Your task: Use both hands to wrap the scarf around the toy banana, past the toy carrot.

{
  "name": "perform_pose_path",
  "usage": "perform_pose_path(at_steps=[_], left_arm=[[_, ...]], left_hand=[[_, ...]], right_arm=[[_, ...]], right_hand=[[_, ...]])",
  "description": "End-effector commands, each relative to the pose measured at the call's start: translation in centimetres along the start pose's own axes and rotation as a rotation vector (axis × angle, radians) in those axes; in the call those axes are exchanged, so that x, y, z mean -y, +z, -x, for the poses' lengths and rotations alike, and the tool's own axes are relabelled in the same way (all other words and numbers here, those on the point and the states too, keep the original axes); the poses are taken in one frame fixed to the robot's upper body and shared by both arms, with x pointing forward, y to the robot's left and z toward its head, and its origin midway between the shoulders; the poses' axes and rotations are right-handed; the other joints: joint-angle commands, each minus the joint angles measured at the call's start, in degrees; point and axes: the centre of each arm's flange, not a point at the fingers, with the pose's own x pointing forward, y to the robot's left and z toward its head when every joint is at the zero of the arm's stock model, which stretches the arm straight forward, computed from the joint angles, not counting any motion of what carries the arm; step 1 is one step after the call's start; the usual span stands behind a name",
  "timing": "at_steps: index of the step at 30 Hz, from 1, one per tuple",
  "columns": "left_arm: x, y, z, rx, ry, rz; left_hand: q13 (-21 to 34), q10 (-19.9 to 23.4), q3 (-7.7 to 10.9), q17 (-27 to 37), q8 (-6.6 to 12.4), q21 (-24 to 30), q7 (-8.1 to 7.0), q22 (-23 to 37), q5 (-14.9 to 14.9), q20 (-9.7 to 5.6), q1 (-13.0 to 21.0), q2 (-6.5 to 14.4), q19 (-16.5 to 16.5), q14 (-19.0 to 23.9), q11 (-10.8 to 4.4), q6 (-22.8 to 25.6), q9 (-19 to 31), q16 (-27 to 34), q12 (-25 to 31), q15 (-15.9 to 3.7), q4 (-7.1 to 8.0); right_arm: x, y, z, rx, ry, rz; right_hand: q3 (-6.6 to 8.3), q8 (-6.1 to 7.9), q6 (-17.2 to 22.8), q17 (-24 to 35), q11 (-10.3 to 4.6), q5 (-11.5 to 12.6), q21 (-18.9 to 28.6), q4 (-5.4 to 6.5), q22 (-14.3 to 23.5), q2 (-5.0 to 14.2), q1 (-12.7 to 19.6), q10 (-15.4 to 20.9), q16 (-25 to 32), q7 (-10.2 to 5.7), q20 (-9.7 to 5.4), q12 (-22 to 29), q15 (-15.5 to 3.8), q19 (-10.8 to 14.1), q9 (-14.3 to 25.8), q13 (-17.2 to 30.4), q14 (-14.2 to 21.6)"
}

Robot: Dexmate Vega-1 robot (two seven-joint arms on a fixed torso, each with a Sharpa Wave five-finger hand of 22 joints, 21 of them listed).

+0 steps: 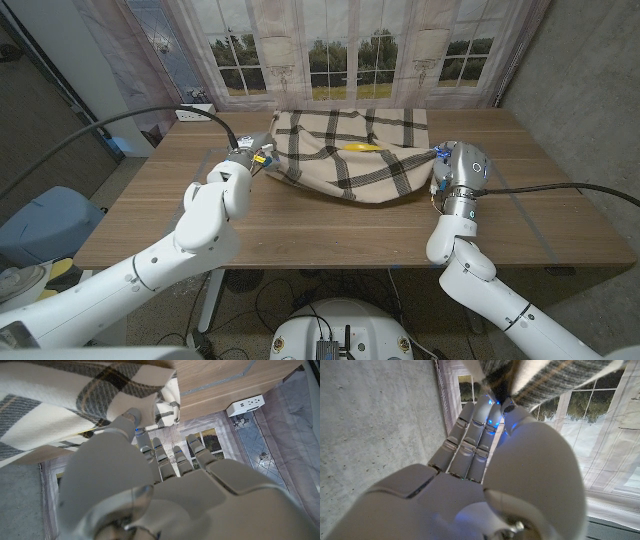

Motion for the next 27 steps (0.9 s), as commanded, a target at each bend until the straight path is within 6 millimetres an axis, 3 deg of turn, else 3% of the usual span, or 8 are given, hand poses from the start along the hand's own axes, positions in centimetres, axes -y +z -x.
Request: perform_pose_path(at_steps=[1, 15, 27], left_arm=[[-1.4, 0.3, 3.1, 0.074, 0.017, 0.069], [-2.2, 0.6, 5.7, 0.167, 0.025, 0.142], [-3.0, 0.8, 8.1, 0.273, 0.035, 0.200]], left_hand=[[0.2, 0.7, 0.55, 0.1, 4.99, -0.2, 5.08, 0.3, 0.8, -0.28, 0.1, -0.5, 0.3, 0.2, 0.16, 6.5, 10.9, 0.1, 0.1, -3.05, 0.21], [0.3, 1.4, 1.02, 0.1, 6.05, -0.1, 5.11, 0.3, 2.6, -0.28, 0.0, -1.2, 0.7, 0.7, 0.11, 6.4, 12.5, 0.3, 0.0, -3.24, 0.49], [0.3, 2.2, 1.44, 0.1, 6.71, 0.0, 5.15, 0.4, 4.0, -0.32, -0.2, -1.5, 0.8, 1.3, -0.01, 6.2, 13.8, 0.4, 0.0, -3.50, 0.76]], right_arm=[[0.0, -1.1, -0.2, -0.037, 0.001, -0.002], [1.3, -2.0, 0.6, -0.052, -0.067, -0.006], [2.9, -3.2, 2.4, -0.091, -0.129, -0.001]], right_hand=[[0.51, -0.04, -0.3, 0.5, 0.27, -0.1, 0.4, -0.20, -0.1, 0.92, 0.1, -0.2, -0.2, 0.00, 0.04, 0.0, -3.96, -0.4, 0.2, 0.5, -0.3], [0.91, -0.11, 0.3, 1.1, 0.52, -0.1, 1.0, -0.46, -0.2, 0.64, 0.3, 0.3, -0.7, 0.27, 0.03, 0.0, -3.91, -0.4, 0.1, 0.6, -0.2], [1.38, -0.20, 0.7, 1.4, 0.63, 0.1, 1.4, -0.58, -0.3, 0.32, 0.4, 0.6, -1.1, 0.30, 0.04, 0.1, -3.93, -0.5, 0.1, 1.0, 0.3]])
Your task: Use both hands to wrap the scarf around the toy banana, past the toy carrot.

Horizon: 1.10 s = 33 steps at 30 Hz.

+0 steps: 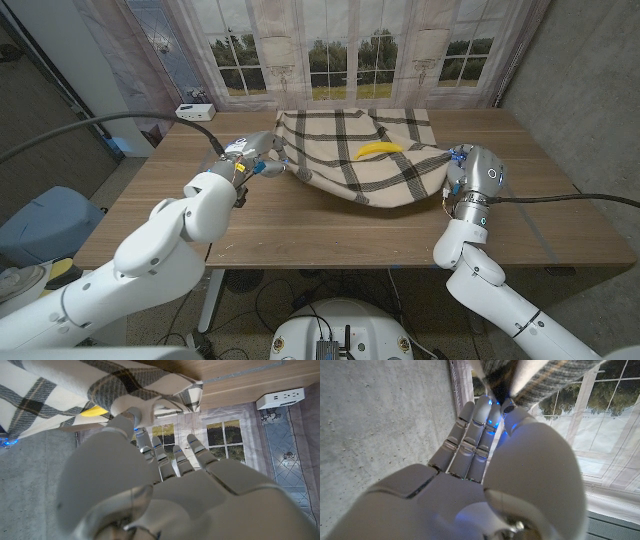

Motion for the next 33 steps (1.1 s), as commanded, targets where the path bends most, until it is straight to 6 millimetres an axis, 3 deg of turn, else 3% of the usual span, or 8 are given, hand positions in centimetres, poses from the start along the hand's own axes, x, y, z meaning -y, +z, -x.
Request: perform_pose_path(at_steps=[1, 17, 33], left_arm=[[-0.8, 1.0, 2.3, 0.099, 0.009, 0.057], [-1.5, 2.0, 3.9, 0.236, -0.005, 0.116], [-2.3, 2.1, 3.2, 0.391, -0.067, 0.224]], left_hand=[[0.3, 0.6, 0.51, 0.2, 5.90, 0.0, 5.07, 0.1, 0.7, -0.02, 0.3, -0.5, 0.5, 0.5, -0.18, 6.2, 13.9, 0.4, 0.0, -3.71, 0.00], [0.4, 1.2, 1.05, 0.2, 6.72, 0.1, 5.18, 0.2, 2.4, 0.08, -0.1, -0.9, 0.8, 1.1, -0.24, 6.1, 15.4, 0.5, -0.1, -3.86, 0.27], [0.5, 1.7, 1.61, 0.2, 7.31, 0.3, 5.25, 0.2, 3.8, 0.23, -0.4, -1.2, 1.0, 1.5, -0.32, 5.7, 16.7, 0.4, -0.2, -3.86, 0.41]], right_arm=[[1.7, -1.1, 1.5, -0.036, -0.063, 0.002], [3.5, -2.6, 3.2, -0.098, -0.142, 0.007], [4.7, -2.8, 3.9, -0.092, -0.261, 0.010]], right_hand=[[0.69, -0.18, 0.5, 0.4, 0.37, 0.4, 0.5, 0.15, 0.0, -0.02, 0.6, 0.7, -0.1, -0.01, -0.25, 0.6, -3.96, -0.3, 0.1, 0.6, 0.4], [1.10, -0.31, 0.8, 1.1, 0.55, 0.6, 1.1, 0.13, -0.1, -0.37, 0.5, 1.0, -0.5, 0.14, -0.26, 0.4, -3.99, -0.4, 0.2, 0.7, 0.7], [1.55, 0.18, 1.9, 1.6, 0.54, 0.8, 1.8, 0.19, -0.3, -1.55, -0.4, 2.0, -1.1, 0.55, -0.11, 0.8, -3.63, -0.2, 0.7, 1.3, 1.4]])
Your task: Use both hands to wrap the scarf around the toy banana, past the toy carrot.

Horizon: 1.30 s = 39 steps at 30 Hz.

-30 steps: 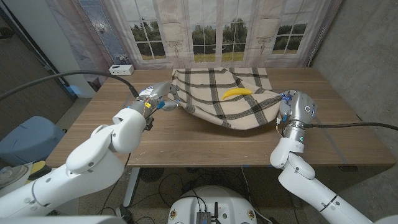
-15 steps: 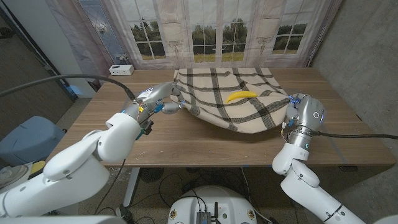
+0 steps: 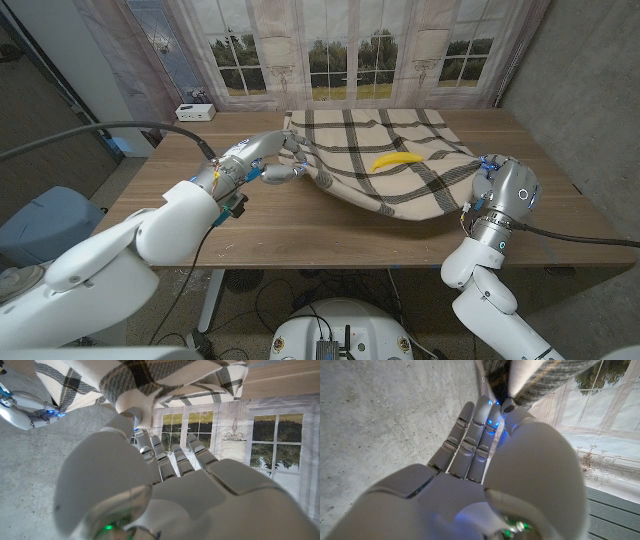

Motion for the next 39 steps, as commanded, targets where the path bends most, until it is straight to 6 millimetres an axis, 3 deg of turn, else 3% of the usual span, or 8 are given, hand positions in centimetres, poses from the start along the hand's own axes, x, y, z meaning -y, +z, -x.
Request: perform_pose_path(at_steps=[1, 13, 18, 39], left_arm=[[-0.9, -0.3, -0.3, 0.110, -0.032, 0.088], [-1.4, -1.1, -1.0, 0.212, -0.062, 0.194], [-1.6, -1.4, -1.3, 0.153, -0.005, 0.154], [-2.1, -5.1, -5.4, -0.142, 0.182, -0.002]], left_hand=[[0.3, 0.6, 0.56, 0.2, 6.93, 0.3, 5.25, 0.2, 0.6, -0.24, 0.1, -0.7, 0.6, 0.7, 0.00, 5.8, 16.7, 0.2, -0.2, -3.67, 0.14], [0.3, 1.1, 0.94, 0.2, 7.36, 0.3, 5.21, 0.3, 1.6, -0.19, -0.1, -0.9, 0.8, 1.1, -0.02, 5.6, 17.6, 0.2, -0.2, -3.94, 0.21], [0.4, 1.4, 1.10, 0.2, 7.56, 0.4, 5.31, 0.3, 2.0, -0.23, -0.2, -1.0, 0.9, 1.2, -0.20, 5.6, 18.0, 0.2, -0.1, -4.11, 0.26], [0.5, 1.8, 1.69, 0.2, 7.97, 0.5, 4.70, 0.4, 3.1, -0.22, -0.6, -1.4, 1.1, 1.5, -0.36, 5.0, 19.4, 0.0, -0.3, -4.44, 0.33]], right_arm=[[1.0, -0.2, 0.4, 0.015, -0.093, -0.001], [0.9, 0.2, -0.1, 0.024, -0.182, -0.026], [0.4, 0.8, -1.0, 0.041, -0.169, -0.034], [-5.6, 5.6, -7.9, 0.208, 0.020, -0.039]], right_hand=[[0.62, 0.53, 1.0, 0.3, 0.70, 0.6, 0.5, 0.04, 0.0, -0.75, -0.4, 1.5, -0.1, 0.01, 0.20, 0.7, -3.41, 0.1, 0.5, 0.8, 1.3], [1.02, 1.39, 1.9, 1.9, 0.57, 2.0, 1.2, -0.01, -0.1, -1.61, -1.1, 2.0, 0.4, 0.13, 0.12, 1.6, -3.57, 0.2, 1.8, 2.7, 2.3], [1.17, 1.52, 1.8, 2.5, 0.55, 2.3, 1.4, 0.03, -0.1, -1.52, -1.2, 1.6, 0.6, 0.14, 0.09, 1.6, -3.58, 0.1, 2.1, 3.2, 2.1], [2.35, 1.18, 1.3, 3.9, 0.35, 3.1, 2.0, 0.02, -0.2, -1.59, -1.5, 0.9, -0.3, -0.16, -0.06, 1.2, -3.67, -0.4, 2.3, 3.9, 1.1]])
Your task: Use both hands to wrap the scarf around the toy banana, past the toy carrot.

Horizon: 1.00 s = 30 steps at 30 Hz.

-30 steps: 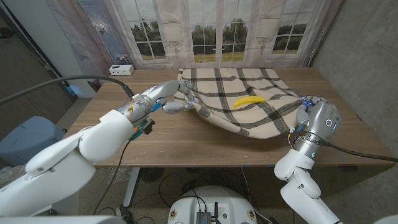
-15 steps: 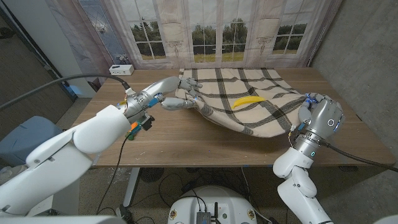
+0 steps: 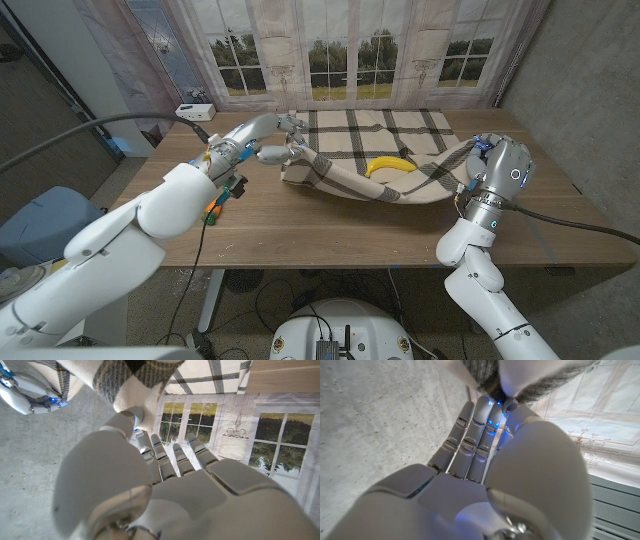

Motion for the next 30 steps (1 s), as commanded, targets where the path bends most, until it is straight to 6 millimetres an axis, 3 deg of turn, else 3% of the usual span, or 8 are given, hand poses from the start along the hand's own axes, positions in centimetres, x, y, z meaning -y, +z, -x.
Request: perform_pose_path(at_steps=[1, 22, 24, 30], left_arm=[[0.6, -0.3, -3.8, -0.069, 0.087, -0.048], [-0.5, -3.1, -10.6, -0.150, 0.177, -0.105], [-0.6, -3.4, -11.3, -0.156, 0.179, -0.103], [-0.8, -4.2, -13.1, -0.173, 0.182, -0.113]], left_hand=[[0.2, 0.3, 0.38, 0.2, 5.39, 0.5, 4.81, 0.1, 0.6, 0.01, -0.2, -0.1, 0.7, 0.6, -0.08, 4.9, 19.4, 0.0, -0.1, -4.39, 0.08], [0.3, 0.5, 0.84, 0.1, 5.03, 0.7, 4.81, 0.1, 1.4, -0.15, -0.6, -0.4, 1.2, 0.8, -0.11, 4.8, 19.4, -0.1, -0.3, -4.65, 0.11], [0.4, 0.5, 0.88, 0.1, 4.99, 0.7, 4.84, 0.1, 1.4, -0.16, -0.6, -0.4, 1.2, 0.9, -0.12, 4.8, 19.4, -0.1, -0.3, -4.67, 0.11], [0.4, 0.6, 1.02, 0.1, 4.84, 0.7, 4.80, 0.1, 1.6, -0.18, -0.7, -0.5, 1.2, 0.9, -0.09, 4.7, 19.3, -0.1, -0.3, -4.72, 0.10]], right_arm=[[-4.7, 0.4, -3.5, 0.021, 0.165, 0.001], [-10.2, 2.1, -9.7, 0.099, 0.214, -0.006], [-10.7, 2.3, -10.3, 0.103, 0.216, -0.006], [-12.2, 2.8, -12.0, 0.119, 0.224, -0.001]], right_hand=[[0.64, -0.19, 0.0, 0.3, 0.13, 0.2, 0.5, 0.11, 0.1, 0.39, 0.5, 0.1, -0.1, -0.23, -0.06, -0.1, -3.72, -0.4, 0.1, 0.7, -0.2], [1.63, -0.33, 0.0, 1.1, 0.16, 0.5, 0.9, 0.13, 0.0, 0.12, 0.0, 0.0, -0.7, -0.21, -0.14, -0.5, -3.70, -0.7, 0.1, 0.8, 0.0], [1.84, -0.37, 0.0, 1.2, -0.90, 0.5, 1.1, 0.14, 0.0, 0.04, -0.1, 0.2, -0.8, -0.23, -0.16, -0.2, -3.68, -0.7, 0.1, 1.3, 0.1], [2.24, -0.44, -0.1, 1.6, -1.13, 0.5, 1.2, 0.07, 0.0, -0.06, -0.1, 0.2, -1.0, -0.30, -0.18, -0.3, -3.76, -0.9, 0.2, 1.5, 0.2]])
